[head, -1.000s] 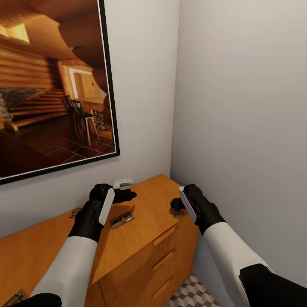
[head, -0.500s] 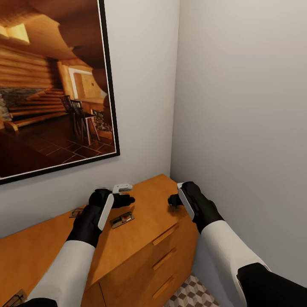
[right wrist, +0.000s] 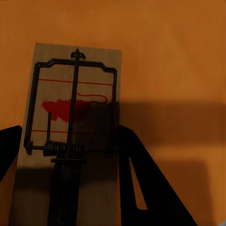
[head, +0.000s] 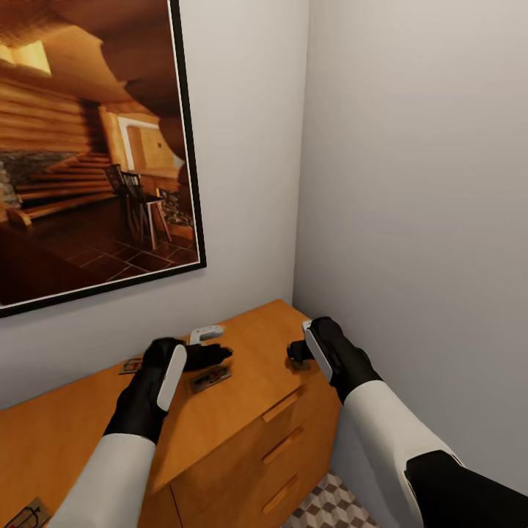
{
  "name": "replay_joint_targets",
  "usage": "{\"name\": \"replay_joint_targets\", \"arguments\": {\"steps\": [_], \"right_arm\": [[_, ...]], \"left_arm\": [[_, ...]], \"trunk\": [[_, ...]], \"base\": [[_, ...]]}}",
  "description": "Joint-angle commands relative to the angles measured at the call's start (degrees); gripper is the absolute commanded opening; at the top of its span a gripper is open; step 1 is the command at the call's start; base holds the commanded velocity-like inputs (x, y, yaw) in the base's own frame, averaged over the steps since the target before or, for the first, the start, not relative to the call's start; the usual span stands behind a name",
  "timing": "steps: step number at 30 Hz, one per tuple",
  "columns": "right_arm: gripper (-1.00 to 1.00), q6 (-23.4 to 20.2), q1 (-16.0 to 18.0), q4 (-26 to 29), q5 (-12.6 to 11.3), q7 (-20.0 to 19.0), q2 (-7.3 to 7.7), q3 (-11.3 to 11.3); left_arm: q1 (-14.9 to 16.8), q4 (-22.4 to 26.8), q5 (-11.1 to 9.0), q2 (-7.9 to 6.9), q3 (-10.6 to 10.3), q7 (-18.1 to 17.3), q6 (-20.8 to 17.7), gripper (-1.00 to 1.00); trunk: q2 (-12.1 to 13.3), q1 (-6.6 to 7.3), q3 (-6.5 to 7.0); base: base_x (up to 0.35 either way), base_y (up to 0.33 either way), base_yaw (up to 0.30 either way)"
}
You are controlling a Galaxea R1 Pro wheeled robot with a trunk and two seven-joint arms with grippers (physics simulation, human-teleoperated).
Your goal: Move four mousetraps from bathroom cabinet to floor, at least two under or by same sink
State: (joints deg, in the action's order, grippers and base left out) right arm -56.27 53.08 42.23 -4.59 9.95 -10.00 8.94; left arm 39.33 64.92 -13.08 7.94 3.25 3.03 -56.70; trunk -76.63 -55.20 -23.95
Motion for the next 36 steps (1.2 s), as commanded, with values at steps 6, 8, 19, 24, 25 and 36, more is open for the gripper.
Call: {"name": "replay_joint_targets", "arguments": {"steps": [6, 8, 19, 24, 25, 36], "right_arm": [[-1.00, -0.8, 0.0, 0.1, -0.4, 0.8, 0.00, 0.2], [-1.00, -0.8, 0.0, 0.8, -0.5, 0.8, 0.00, 0.2], [-1.00, -0.9, 0.0, 4.5, -0.4, 0.9, 0.00, 0.1], [-1.00, -1.0, 0.0, 6.8, -0.5, 0.9, 0.00, 0.0], [-1.00, -1.0, 0.0, 7.1, -0.5, 0.9, 0.00, 0.0], [-1.00, -1.1, 0.0, 7.6, -0.6, 0.9, 0.00, 0.1]], "left_arm": [[-1.8, 1.8, -4.1, -1.80, 2.0, -2.2, -0.7, 1.00], [-2.3, 2.5, -5.8, -2.42, 2.7, -3.1, -0.7, 1.00], [-3.2, 1.5, 4.0, -3.12, 2.5, -5.0, -0.6, 1.00], [-3.2, 1.0, 4.0, -3.16, 1.0, -5.0, -0.6, 1.00], [-3.2, 0.9, 4.0, -3.14, 0.9, -5.0, -0.5, 1.00], [-3.2, 1.1, 4.2, -4.28, -5.2, -5.0, -0.2, 1.00]], "trunk": [[0.0, -0.01, -0.09], [0.0, -0.01, -0.09], [0.0, -0.01, -0.09], [0.0, -0.01, -0.09], [0.0, -0.01, -0.09], [0.0, -0.01, -0.09]], "base": [[0.000, 0.000, 0.000], [0.000, 0.000, 0.000], [0.000, 0.000, 0.000], [0.000, 0.000, 0.000], [0.000, 0.000, 0.000], [0.000, 0.000, 0.000]]}}
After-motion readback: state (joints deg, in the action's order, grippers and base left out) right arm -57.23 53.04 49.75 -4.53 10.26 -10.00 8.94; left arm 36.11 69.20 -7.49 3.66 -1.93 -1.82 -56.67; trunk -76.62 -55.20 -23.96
